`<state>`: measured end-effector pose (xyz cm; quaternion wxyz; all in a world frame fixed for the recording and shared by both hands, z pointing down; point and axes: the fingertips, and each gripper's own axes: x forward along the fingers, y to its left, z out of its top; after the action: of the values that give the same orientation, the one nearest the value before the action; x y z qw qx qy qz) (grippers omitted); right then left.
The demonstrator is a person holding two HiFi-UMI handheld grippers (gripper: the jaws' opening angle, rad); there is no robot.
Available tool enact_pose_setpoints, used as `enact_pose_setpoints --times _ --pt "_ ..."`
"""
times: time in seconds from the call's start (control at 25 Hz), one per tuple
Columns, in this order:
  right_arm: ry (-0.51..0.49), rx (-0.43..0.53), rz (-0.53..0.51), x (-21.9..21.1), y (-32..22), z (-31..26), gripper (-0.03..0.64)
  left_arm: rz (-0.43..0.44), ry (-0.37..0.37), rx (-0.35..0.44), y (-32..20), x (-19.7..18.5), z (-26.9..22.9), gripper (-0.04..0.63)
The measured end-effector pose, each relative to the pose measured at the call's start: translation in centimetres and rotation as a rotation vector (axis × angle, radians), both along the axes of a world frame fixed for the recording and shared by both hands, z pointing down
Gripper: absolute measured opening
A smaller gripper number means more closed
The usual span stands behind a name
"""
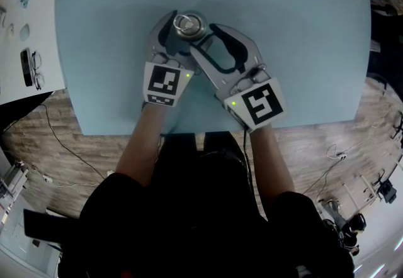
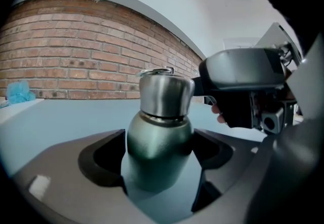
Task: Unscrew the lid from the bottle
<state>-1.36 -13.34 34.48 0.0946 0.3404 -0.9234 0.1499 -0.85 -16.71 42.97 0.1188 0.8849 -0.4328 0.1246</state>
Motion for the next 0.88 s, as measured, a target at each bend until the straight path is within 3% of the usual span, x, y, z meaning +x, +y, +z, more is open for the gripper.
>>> enact_pose_setpoints --times 0.88 --pt "0.001 0.013 0.003 -0.12 -0.24 -0.35 0.209 -0.009 -0.015 0.019 -0.15 -0.03 0.12 0.374"
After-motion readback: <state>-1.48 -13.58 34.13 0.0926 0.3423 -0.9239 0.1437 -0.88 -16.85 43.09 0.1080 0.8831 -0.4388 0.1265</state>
